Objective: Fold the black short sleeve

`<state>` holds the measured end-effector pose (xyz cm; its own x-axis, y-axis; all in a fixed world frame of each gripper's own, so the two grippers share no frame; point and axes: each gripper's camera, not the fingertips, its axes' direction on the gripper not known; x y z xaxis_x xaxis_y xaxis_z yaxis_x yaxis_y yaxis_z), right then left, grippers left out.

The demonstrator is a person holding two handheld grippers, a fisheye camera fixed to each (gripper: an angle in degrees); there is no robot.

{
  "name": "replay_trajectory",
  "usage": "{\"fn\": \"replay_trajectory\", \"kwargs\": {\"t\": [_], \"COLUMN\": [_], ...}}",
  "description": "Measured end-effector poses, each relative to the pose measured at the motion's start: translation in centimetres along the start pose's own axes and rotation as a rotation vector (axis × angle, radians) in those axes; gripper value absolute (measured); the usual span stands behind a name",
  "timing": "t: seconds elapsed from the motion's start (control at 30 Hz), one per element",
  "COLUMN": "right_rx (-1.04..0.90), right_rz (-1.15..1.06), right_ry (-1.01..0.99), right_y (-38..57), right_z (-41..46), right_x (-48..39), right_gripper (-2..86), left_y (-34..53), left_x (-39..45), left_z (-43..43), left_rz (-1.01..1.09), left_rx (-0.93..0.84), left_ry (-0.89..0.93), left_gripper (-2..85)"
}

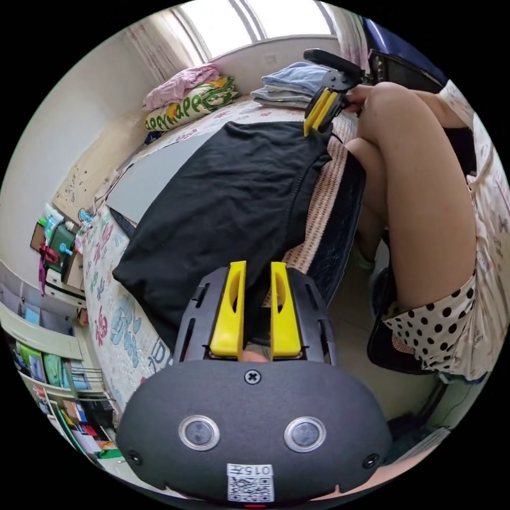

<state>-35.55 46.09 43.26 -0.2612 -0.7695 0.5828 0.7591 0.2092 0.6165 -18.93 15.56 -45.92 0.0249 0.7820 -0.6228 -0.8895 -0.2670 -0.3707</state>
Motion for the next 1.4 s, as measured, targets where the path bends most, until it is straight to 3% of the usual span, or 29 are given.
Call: {"fn": "replay_trajectory", "kwargs": {"t": [0.23, 0.37, 0.43, 0.5, 0.6, 0.73, 0.9, 1.03, 1.17, 1.33, 1.4], "right_rx": [-0.041, -0.093, -0.025, 0.214, 0.501, 0.418, 0.14, 0.115, 0.141, 0.049, 0.017], "right_rz": [-0.051, -0.059, 0.031, 0.246, 0.474, 0.322, 0.279, 0.282, 0.215, 0.151, 0.105], "right_ry": [-0.01, -0.025, 0.075, 0.192, 0.106, -0.022, 0.018, -0.053, 0.073, 0.087, 0.057], "right_y": [-3.6, -12.1, -19.2, -27.7, -31.3, -32.2, -30.7, -33.5, -39.6, -46.6, -49.2], "right_z": [-5.9, -13.3, -19.8, -30.4, -39.0, -38.7, -30.2, -29.7, -31.5, -30.8, -31.7], "right_x": [-2.8, 1.1, 5.3, 10.7, 12.7, 8.7, 5.7, 6.5, 7.2, 9.6, 11.1], "right_gripper": [1.1, -0.2, 0.0, 1.4, 5.5, 9.6, 10.4, 11.5, 12.5, 12.9, 7.1], "left_y": [-3.2, -11.0, -15.9, -20.3, -23.2, -22.7, -19.6, -20.9, -24.2, -25.3, -26.0], "left_x": [-2.6, -12.6, -19.6, -27.8, -30.0, -25.9, -22.7, -20.7, -20.5, -24.1, -27.2], "left_z": [-1.1, -3.8, -5.9, -9.0, -11.0, -9.6, -1.2, 2.4, 5.3, 6.3, 6.1], "left_rz": [-0.019, -0.065, -0.21, -0.575, -0.707, -0.565, -0.566, -0.488, -0.369, -0.384, -0.402], "left_rx": [-0.001, 0.028, 0.116, 0.284, 0.334, 0.325, 0.175, 0.111, -0.002, 0.006, -0.014], "left_ry": [0.039, -0.003, -0.136, -0.317, -0.366, -0.388, -0.129, -0.06, -0.01, 0.099, 0.177], "left_gripper": [1.1, 1.0, 1.3, 2.4, 7.1, 8.9, 9.3, 11.0, 13.4, 6.7, 2.5]}}
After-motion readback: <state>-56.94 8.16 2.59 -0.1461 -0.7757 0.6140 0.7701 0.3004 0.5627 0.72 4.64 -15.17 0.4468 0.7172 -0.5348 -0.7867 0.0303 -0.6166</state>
